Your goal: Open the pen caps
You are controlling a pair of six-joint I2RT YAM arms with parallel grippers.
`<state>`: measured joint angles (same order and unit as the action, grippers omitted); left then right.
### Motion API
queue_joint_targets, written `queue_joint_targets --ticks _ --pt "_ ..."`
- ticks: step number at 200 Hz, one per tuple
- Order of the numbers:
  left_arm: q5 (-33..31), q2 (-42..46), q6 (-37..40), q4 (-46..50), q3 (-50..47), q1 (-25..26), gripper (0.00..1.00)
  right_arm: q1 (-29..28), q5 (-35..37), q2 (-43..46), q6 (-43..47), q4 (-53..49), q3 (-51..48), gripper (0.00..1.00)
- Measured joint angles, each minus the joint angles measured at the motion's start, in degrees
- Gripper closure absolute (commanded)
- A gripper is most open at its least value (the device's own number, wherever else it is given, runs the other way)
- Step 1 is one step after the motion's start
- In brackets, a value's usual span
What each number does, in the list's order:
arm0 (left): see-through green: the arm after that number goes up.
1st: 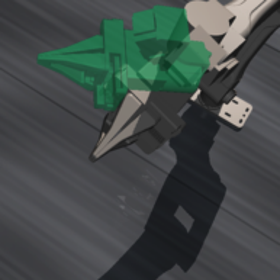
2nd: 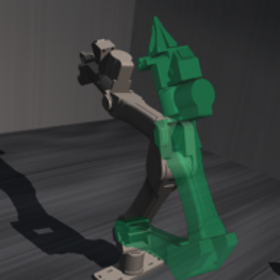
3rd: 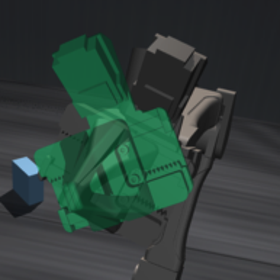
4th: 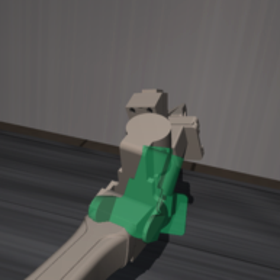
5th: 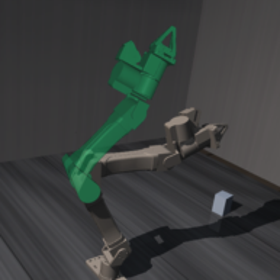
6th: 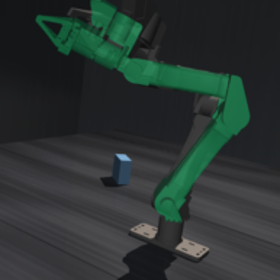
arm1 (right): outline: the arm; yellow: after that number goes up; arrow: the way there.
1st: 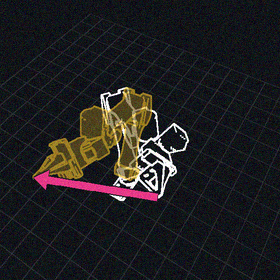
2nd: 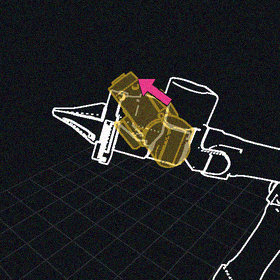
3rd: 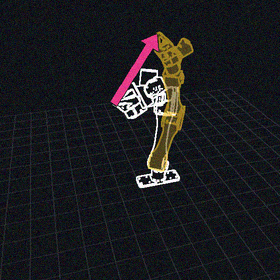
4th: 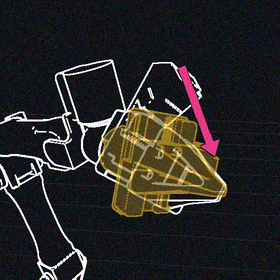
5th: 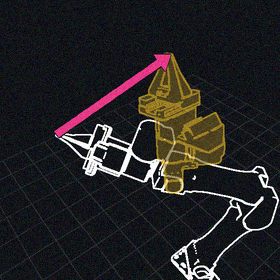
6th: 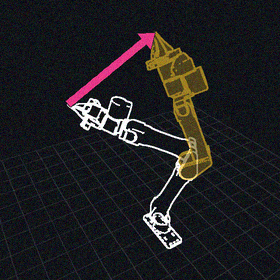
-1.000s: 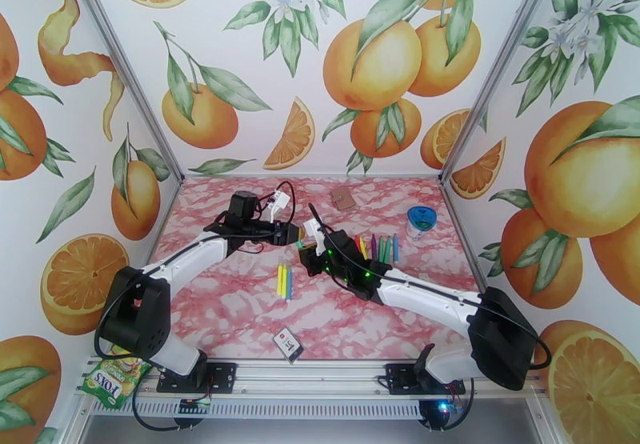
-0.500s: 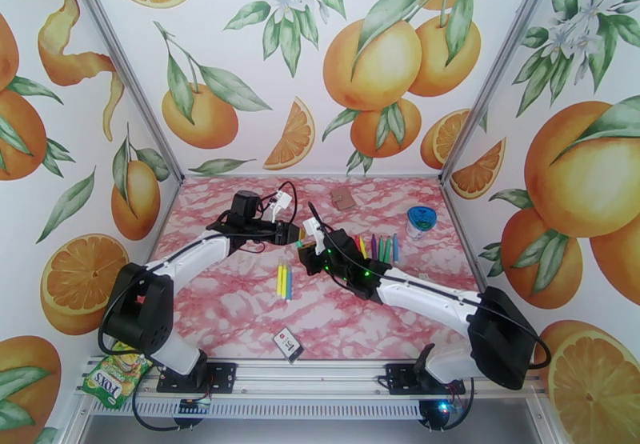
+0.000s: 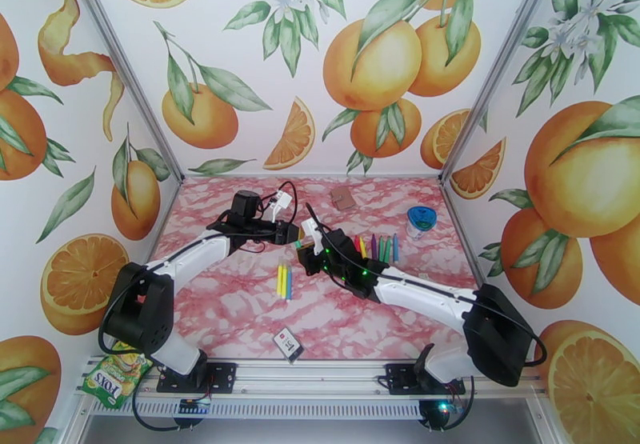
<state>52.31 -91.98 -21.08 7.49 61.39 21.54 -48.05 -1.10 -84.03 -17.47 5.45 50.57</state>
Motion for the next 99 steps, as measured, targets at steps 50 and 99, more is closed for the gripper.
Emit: queue_joint_targets --ticks 50,99 --pt "0.17 -0.04 -0.70 -0.04 0.11 0.02 0.88 0.00 0.00 -0.09 0.07 0.00 0.00 0.76" --pt "0.24 -0.04 -1.05 -0.02 0.42 0.02 0.95 0.00 0.00 -0.76 0.22 0.61 0.00 0.66"
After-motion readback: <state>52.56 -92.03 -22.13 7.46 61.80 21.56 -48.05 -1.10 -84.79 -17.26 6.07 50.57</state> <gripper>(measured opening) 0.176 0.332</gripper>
